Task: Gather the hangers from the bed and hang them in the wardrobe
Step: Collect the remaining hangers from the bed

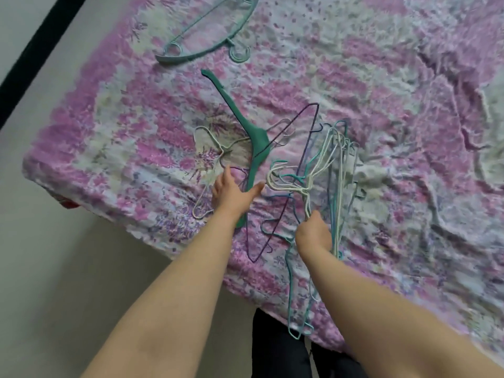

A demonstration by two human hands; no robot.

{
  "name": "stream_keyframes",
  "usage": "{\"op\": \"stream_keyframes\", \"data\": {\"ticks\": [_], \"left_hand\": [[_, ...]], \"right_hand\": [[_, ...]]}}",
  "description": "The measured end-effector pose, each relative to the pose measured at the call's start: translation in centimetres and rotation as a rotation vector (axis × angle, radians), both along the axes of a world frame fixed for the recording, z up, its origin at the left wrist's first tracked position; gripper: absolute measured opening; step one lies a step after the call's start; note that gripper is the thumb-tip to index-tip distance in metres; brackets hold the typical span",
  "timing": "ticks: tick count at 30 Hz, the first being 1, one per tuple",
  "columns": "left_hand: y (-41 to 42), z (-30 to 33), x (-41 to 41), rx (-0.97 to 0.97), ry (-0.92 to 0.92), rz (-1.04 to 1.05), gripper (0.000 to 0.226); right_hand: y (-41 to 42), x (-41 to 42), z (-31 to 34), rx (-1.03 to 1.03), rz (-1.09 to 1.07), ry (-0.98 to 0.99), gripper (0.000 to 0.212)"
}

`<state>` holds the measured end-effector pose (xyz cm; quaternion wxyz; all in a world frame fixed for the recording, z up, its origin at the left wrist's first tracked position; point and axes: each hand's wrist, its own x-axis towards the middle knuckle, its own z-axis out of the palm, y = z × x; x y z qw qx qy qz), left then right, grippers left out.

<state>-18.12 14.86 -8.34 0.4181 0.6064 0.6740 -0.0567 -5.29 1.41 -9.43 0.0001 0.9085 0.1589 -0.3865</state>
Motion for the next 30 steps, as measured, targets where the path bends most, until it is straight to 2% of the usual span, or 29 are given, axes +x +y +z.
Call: {"op": "stream_keyframes", "data": {"ticks": [2,5,6,10,12,15,18,21,25,28,30], "left_hand": [[0.4,-1.9,-1.6,-0.054,0.100,-0.015,0.112],[0.5,-5.1,-4.2,-0.169,0.201,-0.004,0.121],[0.5,-5.6,-4.7,-0.184,0.223,-0.004,0.124],[0.2,-6.4,-4.6,-0.191,0.246,0.016,0.123],[-1.0,-7.1,-4.1,-0.243,0.134,0.032,0.118],[-3.9,-7.6,-2.7,-0.284,-0.027,0.112,0.104],[-6.2,-7.5,-0.1,-0.307,-0.174,0.173,0.073],[-6.4,-6.8,2.1,-0.296,-0.212,0.187,0.047],[-3.6,-6.8,2.8,-0.258,-0.339,0.171,0.040],[-1.0,-6.6,4.0,-0.332,-0.523,0.301,0.038],[0.7,-6.6,5.1,-0.377,-0.549,0.361,0.038]], "right_hand": [[-0.7,-0.2,-1.5,-0.042,-0.052,0.039,0.040],[-2.4,-0.6,-3.4,-0.013,-0.147,0.114,0.029],[-2.8,-0.9,-3.9,0.009,-0.180,0.159,0.035],[-3.0,-2.8,-5.4,0.051,-0.370,0.299,0.095],[-2.2,-3.5,-5.4,0.077,-0.468,0.328,0.111],[-0.4,-3.2,-5.7,0.173,-0.538,0.343,0.108],[1.2,-2.1,-5.8,0.199,-0.519,0.385,0.108],[2.4,-1.5,-5.3,0.197,-0.521,0.443,0.119],[4.7,-0.8,-4.7,0.278,-0.468,0.448,0.122],[6.9,-0.1,-4.3,0.346,-0.496,0.357,0.117],[8.6,0.4,-4.3,0.374,-0.530,0.312,0.115]]}}
